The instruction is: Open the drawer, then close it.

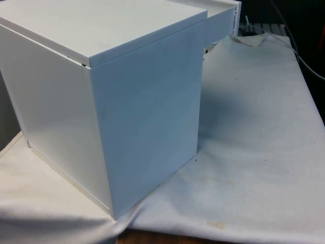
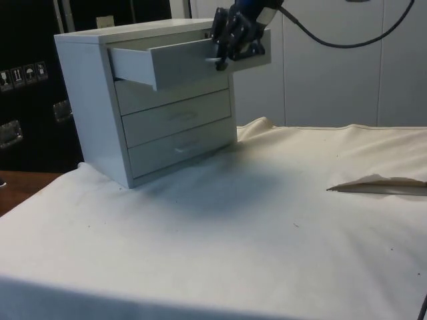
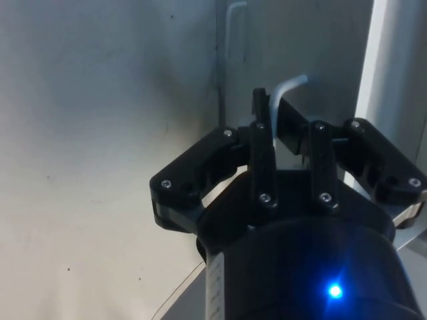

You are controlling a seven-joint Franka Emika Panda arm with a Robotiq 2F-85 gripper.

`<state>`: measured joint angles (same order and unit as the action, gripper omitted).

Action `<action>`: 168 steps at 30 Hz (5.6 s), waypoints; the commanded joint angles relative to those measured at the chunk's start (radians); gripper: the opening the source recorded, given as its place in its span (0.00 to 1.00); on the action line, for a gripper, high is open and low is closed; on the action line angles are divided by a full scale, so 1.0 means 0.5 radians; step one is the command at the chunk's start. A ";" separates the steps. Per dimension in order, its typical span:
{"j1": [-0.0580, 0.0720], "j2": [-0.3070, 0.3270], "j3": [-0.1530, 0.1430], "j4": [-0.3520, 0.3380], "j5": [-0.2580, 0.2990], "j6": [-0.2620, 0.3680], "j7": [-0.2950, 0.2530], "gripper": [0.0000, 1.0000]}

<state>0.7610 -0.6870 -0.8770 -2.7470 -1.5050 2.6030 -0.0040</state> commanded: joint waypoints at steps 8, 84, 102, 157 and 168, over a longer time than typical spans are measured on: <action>-0.046 -0.144 0.008 -0.118 -0.080 -0.046 0.030 0.00; 0.040 -0.214 0.202 -0.360 -0.262 -0.248 0.466 1.00; 0.042 -0.214 0.190 -0.372 -0.248 -0.248 0.460 0.30; 0.120 0.382 0.266 0.182 -0.148 -0.376 0.326 0.00; 0.128 0.392 0.264 0.300 -0.100 -0.422 0.224 0.00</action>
<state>0.8210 -0.4970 -0.7430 -2.6000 -1.5660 2.3930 0.1170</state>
